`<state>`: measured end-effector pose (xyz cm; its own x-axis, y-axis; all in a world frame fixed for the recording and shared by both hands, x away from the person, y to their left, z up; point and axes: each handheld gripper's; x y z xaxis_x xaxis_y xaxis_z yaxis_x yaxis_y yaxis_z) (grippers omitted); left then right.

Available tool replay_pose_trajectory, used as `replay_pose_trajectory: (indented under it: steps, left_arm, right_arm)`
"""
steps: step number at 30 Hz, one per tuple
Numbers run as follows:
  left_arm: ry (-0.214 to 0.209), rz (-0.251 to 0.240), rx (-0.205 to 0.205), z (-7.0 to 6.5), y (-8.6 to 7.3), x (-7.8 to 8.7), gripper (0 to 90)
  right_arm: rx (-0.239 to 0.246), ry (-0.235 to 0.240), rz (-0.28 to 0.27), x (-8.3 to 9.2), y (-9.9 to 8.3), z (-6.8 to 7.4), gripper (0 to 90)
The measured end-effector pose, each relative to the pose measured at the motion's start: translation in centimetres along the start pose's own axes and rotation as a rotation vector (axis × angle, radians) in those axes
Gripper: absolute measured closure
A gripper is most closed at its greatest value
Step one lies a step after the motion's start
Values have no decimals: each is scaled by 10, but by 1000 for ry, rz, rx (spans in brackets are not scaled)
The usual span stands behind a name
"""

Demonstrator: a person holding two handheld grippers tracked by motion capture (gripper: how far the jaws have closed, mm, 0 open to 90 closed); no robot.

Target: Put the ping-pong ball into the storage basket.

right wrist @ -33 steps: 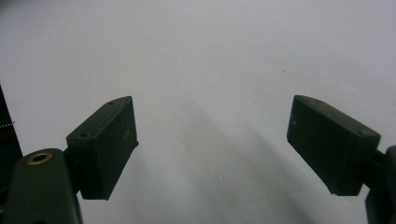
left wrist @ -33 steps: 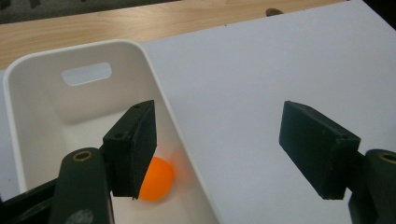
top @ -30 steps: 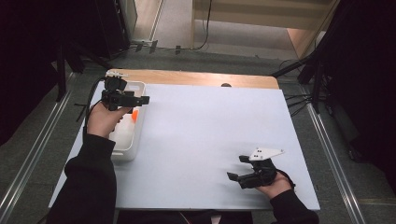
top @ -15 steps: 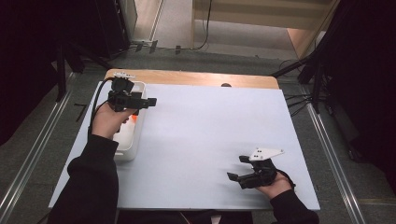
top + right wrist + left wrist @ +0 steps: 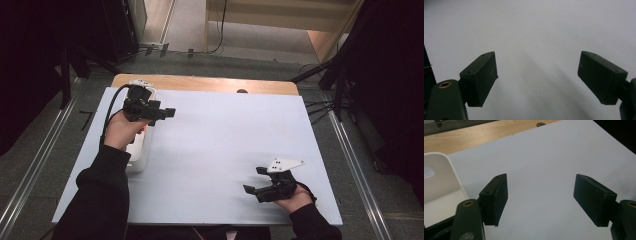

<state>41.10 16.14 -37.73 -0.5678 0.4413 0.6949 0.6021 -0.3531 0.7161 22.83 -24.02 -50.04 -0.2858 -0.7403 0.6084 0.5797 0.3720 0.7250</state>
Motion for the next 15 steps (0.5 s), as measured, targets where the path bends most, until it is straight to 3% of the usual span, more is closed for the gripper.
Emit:
replay_pose_trajectory:
  steps: [3,15]
  left_arm:
    - [11,-2,-8,-3,0,-1,283]
    - [-27,12,-67,-18,-2,-9,283]
  right_arm:
    - [4,1,-1,0,0,0,146]
    - [3,1,-1,0,0,0,146]
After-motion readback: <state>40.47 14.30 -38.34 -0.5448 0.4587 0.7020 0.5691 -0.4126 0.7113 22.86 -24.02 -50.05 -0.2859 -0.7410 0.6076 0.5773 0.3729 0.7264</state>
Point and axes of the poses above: each handheld gripper's, and its own axes: x roughly backward along the jaws, y roughly out of its top, z roughly to its left, and after that the axes turned 11 degrees about y, right-handed
